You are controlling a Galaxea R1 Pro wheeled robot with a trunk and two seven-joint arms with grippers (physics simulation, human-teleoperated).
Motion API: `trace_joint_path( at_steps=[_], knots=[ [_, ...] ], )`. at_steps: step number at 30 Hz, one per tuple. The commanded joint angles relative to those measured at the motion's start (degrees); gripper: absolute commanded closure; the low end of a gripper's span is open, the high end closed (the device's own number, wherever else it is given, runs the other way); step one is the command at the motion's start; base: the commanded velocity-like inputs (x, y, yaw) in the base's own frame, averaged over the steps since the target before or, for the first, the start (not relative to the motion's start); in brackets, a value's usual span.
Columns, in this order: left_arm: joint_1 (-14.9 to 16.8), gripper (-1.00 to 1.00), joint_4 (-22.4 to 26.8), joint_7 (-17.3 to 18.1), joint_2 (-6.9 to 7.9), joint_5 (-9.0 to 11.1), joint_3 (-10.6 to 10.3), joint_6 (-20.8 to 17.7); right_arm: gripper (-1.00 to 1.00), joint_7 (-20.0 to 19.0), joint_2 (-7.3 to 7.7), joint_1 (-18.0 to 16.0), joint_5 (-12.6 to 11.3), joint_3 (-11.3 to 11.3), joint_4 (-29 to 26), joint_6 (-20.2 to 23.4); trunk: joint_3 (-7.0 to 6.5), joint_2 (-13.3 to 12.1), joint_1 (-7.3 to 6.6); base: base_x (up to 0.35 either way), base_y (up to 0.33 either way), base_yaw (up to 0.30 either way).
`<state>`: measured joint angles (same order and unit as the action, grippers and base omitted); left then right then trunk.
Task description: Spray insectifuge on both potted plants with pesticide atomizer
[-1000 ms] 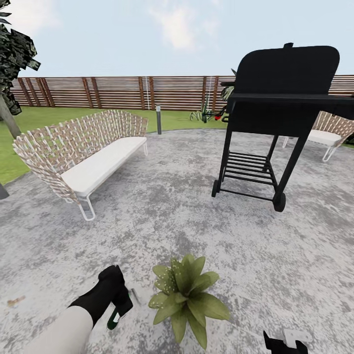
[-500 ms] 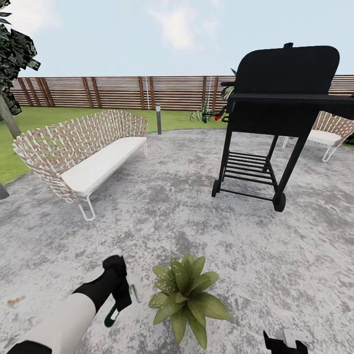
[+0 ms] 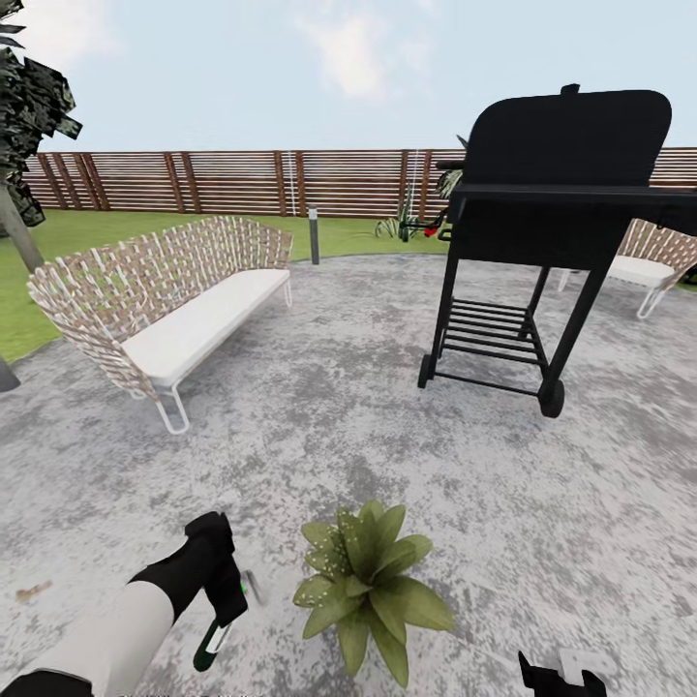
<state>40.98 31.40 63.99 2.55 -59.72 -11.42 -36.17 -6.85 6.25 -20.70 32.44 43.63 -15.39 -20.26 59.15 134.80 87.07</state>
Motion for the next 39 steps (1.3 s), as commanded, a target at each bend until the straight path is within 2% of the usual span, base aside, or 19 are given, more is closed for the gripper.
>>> trace_joint_path(
  at_steps=[1,4,7,12,22,23,33,39],
  knots=[
    [0.0,1.0,0.2,0.3,0.03,-0.1,0.0,-0.5,-1.0,-0.4,-0.01,0.0,0.2,0.5,0.0,-0.2,0.05,0.0,-0.01,0.0,0.0,0.19],
    [0.1,1.0,0.4,0.2,-0.09,-0.1,1.1,-0.6,-1.0,-0.4,-0.01,0.0,0.2,0.5,0.0,-0.2,0.05,0.0,-0.01,0.0,-0.005,0.251],
    [0.1,1.0,0.6,0.1,-0.32,-0.1,1.3,-0.6,-1.0,-0.4,-0.01,0.0,0.2,0.5,0.0,-0.2,0.05,0.0,-0.01,0.0,-0.084,0.273],
    [0.1,1.0,1.3,0.0,-0.58,-0.3,1.3,-0.7,-1.0,-0.4,-0.01,0.0,0.2,0.5,0.0,-0.2,0.05,0.0,-0.01,0.0,-0.239,0.239],
    [0.7,1.0,1.5,-0.6,-0.87,-0.8,1.1,-0.8,-1.0,-0.5,-0.01,0.0,0.2,0.4,0.1,-0.2,0.05,0.0,-0.01,-0.085,-0.257,0.016],
    [0.8,1.0,1.5,-1.4,-1.03,-0.8,1.2,-0.9,-1.0,-0.5,-0.01,0.0,0.2,0.5,0.0,-0.2,0.05,0.0,-0.01,-0.278,-0.14,0.0],
    [0.9,1.0,1.4,-1.5,-1.06,-0.8,1.2,-0.9,-1.0,-0.4,-0.01,0.0,0.2,0.5,0.0,-0.2,0.05,0.0,-0.01,-0.174,-0.177,0.216],
    [0.8,1.0,1.4,-1.5,-1.05,-0.8,0.9,-2.1,-1.0,-0.5,-0.06,0.0,0.2,0.4,-0.2,-0.4,0.05,0.0,-0.01,-0.017,-0.013,0.016]
  ],
)
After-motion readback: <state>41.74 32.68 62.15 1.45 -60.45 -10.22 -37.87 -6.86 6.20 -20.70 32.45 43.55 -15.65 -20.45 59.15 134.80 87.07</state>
